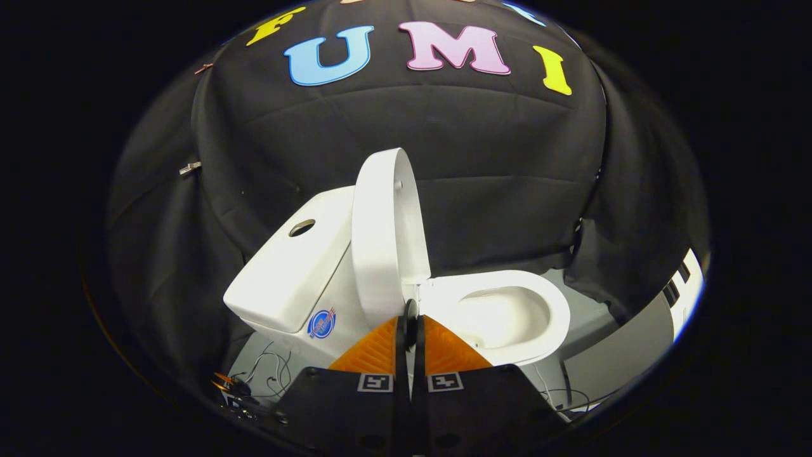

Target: Open the toilet lid.

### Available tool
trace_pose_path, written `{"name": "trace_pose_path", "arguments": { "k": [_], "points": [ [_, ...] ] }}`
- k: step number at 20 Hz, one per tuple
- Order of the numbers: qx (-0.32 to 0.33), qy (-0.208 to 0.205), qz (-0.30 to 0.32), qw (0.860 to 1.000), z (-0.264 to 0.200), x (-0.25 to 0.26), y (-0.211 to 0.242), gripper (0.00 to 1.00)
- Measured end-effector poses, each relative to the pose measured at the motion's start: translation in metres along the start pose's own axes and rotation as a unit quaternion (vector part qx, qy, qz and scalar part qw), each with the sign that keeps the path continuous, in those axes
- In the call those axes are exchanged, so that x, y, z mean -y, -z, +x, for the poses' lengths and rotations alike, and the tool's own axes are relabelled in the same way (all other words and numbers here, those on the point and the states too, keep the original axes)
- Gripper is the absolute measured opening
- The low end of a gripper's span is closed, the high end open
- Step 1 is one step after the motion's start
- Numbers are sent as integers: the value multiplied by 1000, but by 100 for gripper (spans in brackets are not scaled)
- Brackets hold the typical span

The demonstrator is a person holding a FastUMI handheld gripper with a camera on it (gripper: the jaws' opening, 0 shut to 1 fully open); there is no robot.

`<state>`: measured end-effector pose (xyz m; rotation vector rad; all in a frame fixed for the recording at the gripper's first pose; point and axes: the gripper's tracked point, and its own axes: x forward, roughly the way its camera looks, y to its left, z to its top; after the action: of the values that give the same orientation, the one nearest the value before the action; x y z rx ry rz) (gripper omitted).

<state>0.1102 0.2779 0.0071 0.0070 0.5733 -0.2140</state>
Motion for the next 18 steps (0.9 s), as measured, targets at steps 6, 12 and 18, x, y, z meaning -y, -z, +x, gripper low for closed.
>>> {"name": "trace_pose_path", "arguments": {
  "k": [6, 12, 18],
  "points": [
    [-1, 5, -28, 1000, 3, -19, 2, 6],
    [3, 14, -53, 998, 6, -42, 6, 6],
    [13, 21, -71, 997, 8, -55, 8, 8]
  ]
}}
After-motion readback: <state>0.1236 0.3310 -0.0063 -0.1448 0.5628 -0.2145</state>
